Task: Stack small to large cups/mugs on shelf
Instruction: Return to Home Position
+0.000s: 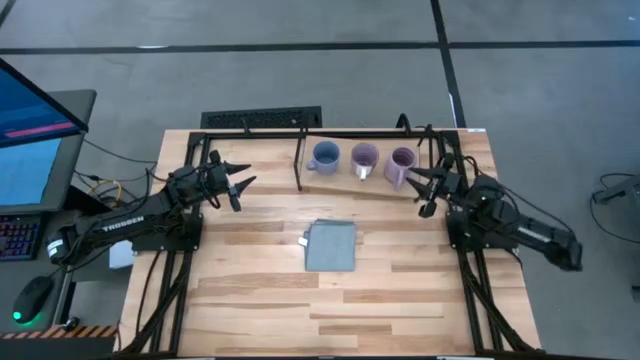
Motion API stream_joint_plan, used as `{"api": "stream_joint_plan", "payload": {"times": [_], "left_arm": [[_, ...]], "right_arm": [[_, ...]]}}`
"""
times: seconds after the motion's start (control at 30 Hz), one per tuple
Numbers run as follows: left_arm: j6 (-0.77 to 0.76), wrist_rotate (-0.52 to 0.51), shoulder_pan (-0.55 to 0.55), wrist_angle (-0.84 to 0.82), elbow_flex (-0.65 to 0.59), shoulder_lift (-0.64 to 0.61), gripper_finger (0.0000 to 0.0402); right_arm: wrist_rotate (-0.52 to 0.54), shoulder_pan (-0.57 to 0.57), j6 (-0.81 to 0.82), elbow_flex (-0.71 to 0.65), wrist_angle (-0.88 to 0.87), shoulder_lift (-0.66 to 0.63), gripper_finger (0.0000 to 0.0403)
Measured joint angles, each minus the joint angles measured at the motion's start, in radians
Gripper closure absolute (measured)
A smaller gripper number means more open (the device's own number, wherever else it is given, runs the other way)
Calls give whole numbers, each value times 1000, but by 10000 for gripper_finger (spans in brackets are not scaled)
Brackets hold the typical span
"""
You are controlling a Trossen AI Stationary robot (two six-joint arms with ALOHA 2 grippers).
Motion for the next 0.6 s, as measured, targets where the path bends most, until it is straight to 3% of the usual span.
{"api": "stream_joint_plan", "payload": {"times": [0.33,0.6], "left_arm": [[-28,3,86,111,-19,13,228],[-102,43,195,179,-45,13,228]], "right_arm": [[-312,-263,95,-21,4,-2,245],[-329,-315,93,-21,-3,-2,246]]}}
